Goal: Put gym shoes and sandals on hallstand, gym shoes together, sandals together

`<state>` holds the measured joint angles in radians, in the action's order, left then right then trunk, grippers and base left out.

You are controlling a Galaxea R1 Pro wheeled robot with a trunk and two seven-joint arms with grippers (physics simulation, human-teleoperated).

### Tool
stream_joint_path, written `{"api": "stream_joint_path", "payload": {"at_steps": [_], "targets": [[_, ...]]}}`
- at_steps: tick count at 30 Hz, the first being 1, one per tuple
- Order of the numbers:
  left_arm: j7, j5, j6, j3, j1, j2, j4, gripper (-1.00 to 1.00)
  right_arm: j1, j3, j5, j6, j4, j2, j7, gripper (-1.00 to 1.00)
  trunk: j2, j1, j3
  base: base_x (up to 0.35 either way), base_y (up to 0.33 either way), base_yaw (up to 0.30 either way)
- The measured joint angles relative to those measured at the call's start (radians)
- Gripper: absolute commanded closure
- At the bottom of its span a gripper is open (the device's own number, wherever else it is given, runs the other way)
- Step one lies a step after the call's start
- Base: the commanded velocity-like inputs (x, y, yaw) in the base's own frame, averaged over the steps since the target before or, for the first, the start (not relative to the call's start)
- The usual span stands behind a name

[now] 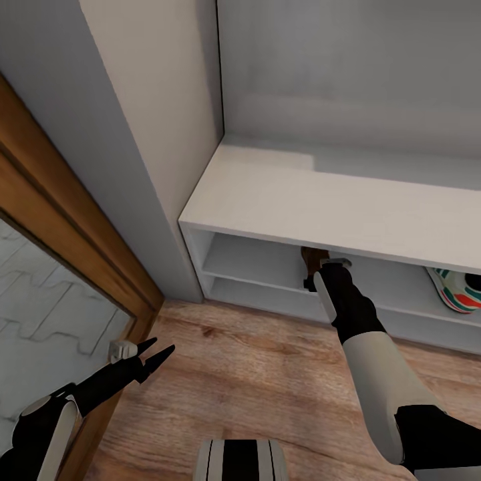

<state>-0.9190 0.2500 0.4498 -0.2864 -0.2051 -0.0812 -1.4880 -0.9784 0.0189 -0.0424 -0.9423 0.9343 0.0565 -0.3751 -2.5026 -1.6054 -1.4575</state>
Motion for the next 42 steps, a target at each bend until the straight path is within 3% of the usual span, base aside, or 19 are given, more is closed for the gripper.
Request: {"api": "stream_joint_path", "payload": {"at_steps": [30,31,42], "targets": [[-0.001,0.000,0.000,0.000,0.000,0.000,0.000,-1.00,0.000,0.000,-0.001,0.000,0.000,0.000,0.000,1.00,0.000,0.000,0.000,0.041,0.000,0.000],[-0.001,0.000,0.000,0.000,0.000,0.000,0.000,-1.00,0.000,0.000,-0.002,0.001,0.000,0.000,0.000,-1.00,0.000,0.000,0.000,0.002,0.000,0.000],[-0.001,0.000,0.000,0.000,0.000,0.000,0.000,-1.00,0.000,-0.001,-0.006,0.001,0.001,0.000,0.000,-1.00,0.000,0.000,0.000,0.000,0.000,0.000]]}}
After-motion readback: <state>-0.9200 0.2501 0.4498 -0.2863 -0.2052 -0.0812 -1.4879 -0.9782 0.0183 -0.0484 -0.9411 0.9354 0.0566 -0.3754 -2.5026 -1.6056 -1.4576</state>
